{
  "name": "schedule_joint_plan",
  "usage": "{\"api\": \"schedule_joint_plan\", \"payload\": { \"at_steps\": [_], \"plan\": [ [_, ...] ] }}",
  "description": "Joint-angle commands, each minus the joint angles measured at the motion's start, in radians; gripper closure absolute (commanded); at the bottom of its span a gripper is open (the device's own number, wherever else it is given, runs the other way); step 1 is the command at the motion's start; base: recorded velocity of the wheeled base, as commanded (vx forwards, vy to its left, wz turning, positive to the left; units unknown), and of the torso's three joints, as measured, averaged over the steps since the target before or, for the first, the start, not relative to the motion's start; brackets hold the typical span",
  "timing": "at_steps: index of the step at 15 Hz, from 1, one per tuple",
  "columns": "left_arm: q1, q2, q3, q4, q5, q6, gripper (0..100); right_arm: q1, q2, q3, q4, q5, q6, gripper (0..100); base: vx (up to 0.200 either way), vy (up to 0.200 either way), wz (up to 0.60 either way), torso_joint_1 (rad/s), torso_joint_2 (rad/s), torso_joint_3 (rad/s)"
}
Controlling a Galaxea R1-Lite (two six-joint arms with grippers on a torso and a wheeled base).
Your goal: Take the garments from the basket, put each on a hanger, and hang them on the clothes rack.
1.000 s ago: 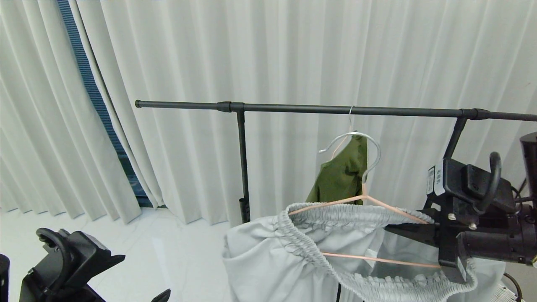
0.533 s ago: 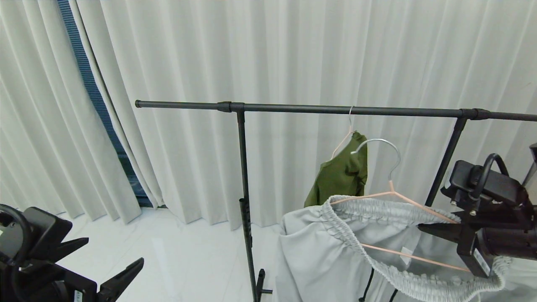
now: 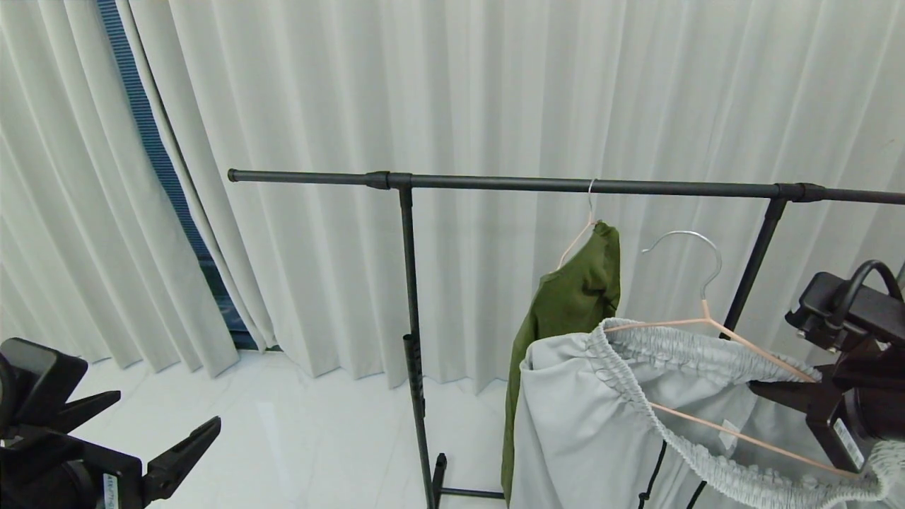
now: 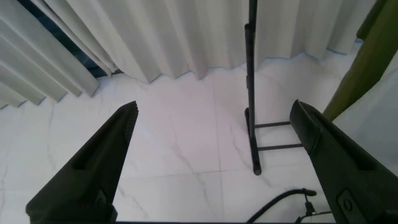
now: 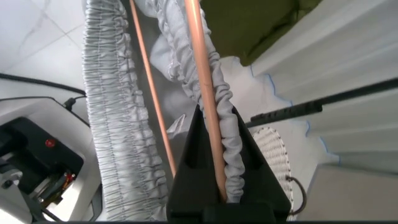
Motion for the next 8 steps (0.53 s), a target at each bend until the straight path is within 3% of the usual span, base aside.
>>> {"api": "schedule_joint_plan", "payload": {
  "at_steps": [1,8],
  "plan": [
    [-0.001,-0.004,0.000,-0.001,0.000,0.001,0,-0.015,-0.002,0.003,-0.001,-0.001,0.009,100,0.000,-0.200,0.00,-0.012,0.00,-0.002],
    [-0.004,-0.002,0.005,-0.001,-0.001,0.001,0,-0.070,-0.004,0.021,-0.002,-0.002,0.011,100,0.000,-0.200,0.00,0.006,0.00,0.002]
  ]
}}
